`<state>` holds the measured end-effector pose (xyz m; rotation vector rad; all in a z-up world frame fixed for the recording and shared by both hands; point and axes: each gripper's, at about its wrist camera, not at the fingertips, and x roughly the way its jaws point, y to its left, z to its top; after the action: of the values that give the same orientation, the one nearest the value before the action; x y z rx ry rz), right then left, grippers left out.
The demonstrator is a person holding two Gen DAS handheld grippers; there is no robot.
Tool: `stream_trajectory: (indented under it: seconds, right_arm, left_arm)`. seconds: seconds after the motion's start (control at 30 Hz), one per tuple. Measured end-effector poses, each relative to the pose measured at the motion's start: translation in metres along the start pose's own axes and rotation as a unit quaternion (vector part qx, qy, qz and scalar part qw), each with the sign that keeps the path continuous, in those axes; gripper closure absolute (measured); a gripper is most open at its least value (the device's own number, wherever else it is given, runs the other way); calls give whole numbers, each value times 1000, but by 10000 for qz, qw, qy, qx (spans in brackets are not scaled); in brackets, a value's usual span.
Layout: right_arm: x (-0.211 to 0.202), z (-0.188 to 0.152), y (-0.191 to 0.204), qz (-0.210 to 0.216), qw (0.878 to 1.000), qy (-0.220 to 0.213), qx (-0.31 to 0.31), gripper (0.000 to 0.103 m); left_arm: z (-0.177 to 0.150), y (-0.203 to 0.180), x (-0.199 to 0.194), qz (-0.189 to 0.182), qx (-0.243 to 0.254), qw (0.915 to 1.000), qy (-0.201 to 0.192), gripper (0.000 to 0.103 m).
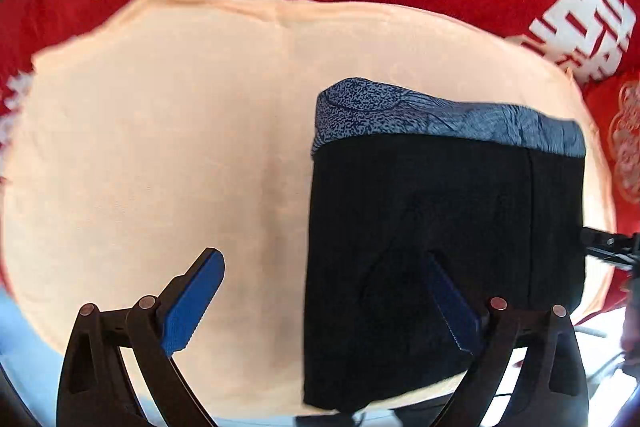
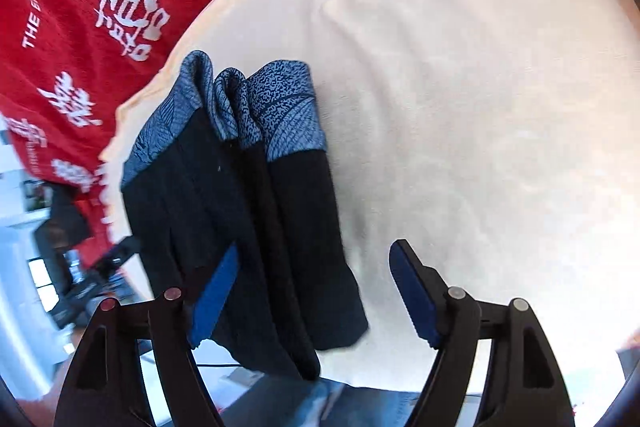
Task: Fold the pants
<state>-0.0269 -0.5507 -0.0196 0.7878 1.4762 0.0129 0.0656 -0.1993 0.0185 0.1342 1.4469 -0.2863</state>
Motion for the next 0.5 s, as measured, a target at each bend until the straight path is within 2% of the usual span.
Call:
stream_trajectory:
  seconds: [0.07,0.23,0.3,0.4,0.47,0.5]
  right_arm:
    - [-8,-10,6,-300,9995,-102,-25,23]
    - [-24,-44,31,-882,9954,-288,-225,22]
    - [-35,-60,47,-1030,9931,-430,-351,19]
    - [-48,-78,70,-1217,9892,-667,-472,13]
    - [-58,-91,84,-1288,9866,-822,-567,12]
    - [-61,-95,90,-1280,9864,-846,-586,12]
  left_arm:
    - [-4,-6,-4,139,62,9997,169,3]
    - [-28,-19,-34,211,182,9996,73,2]
    - [-31,-36,-41,261,221,9994,96,2]
    - [-42,-42,-60,300,273,9992,36,2]
    - [-47,-49,-71,491,337,9982,-102,2]
    - [-50,-53,-79,700,428,9964,-216,2]
